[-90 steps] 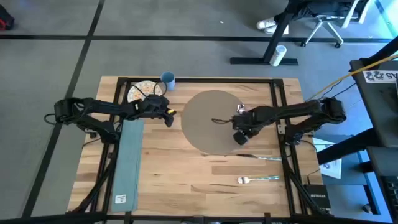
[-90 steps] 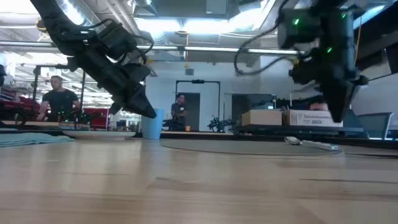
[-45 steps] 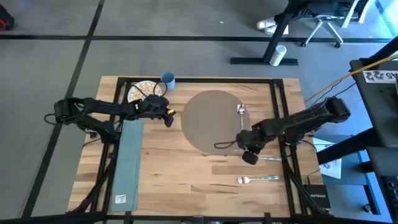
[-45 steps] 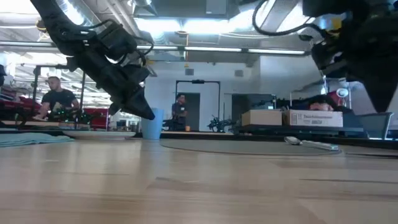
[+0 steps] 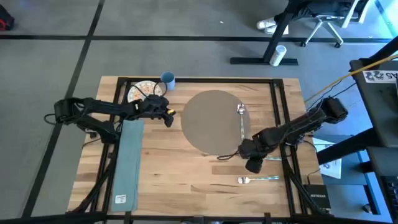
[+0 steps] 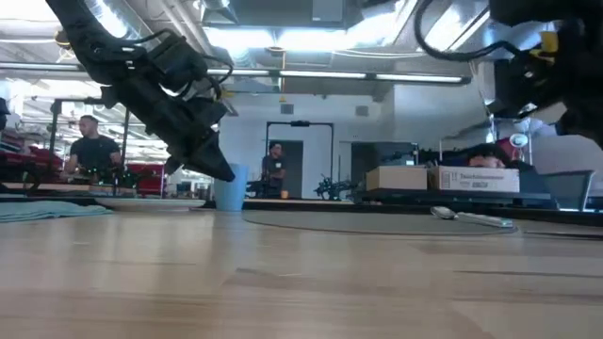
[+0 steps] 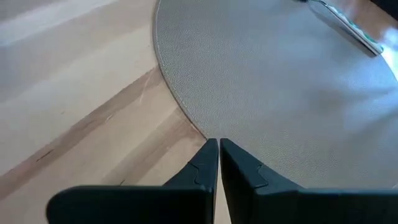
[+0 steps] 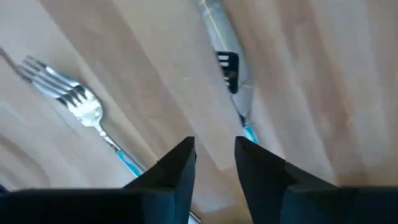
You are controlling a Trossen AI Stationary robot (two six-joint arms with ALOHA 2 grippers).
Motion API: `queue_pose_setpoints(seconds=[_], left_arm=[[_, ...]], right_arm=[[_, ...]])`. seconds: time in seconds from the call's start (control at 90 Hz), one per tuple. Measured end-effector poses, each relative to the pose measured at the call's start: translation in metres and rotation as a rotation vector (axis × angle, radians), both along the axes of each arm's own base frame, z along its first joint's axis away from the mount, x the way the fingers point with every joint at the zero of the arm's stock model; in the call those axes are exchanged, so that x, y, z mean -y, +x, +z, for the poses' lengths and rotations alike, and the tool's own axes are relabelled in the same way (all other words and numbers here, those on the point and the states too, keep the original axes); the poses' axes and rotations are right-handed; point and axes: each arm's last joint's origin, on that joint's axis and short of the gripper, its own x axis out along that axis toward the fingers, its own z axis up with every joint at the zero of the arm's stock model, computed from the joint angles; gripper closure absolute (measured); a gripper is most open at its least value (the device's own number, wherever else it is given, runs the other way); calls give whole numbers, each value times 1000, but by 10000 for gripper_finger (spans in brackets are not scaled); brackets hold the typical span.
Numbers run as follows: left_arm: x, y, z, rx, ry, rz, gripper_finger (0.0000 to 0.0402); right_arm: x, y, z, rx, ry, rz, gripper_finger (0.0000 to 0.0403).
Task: Set table place
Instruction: Put the blue knife on the brown mat
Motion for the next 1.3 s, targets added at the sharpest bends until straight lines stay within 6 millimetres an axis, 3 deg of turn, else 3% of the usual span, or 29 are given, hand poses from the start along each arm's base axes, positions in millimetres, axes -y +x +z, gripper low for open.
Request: queue_pose_setpoints(seconds=[0.633,1.078,1.189,1.3], left_arm=[[0,0,0,0,0,0,402],[0,0,0,0,0,0,402],[0,0,0,0,0,0,402],[0,0,0,0,0,0,402]], right_arm=[[3,-21,-34,-39,-58,32,299],[8,-29,-44,-56,-96,11,300],[8,-29,-44,-59,-96,11,320],[8,-29,-44,-59,-96,11,370]])
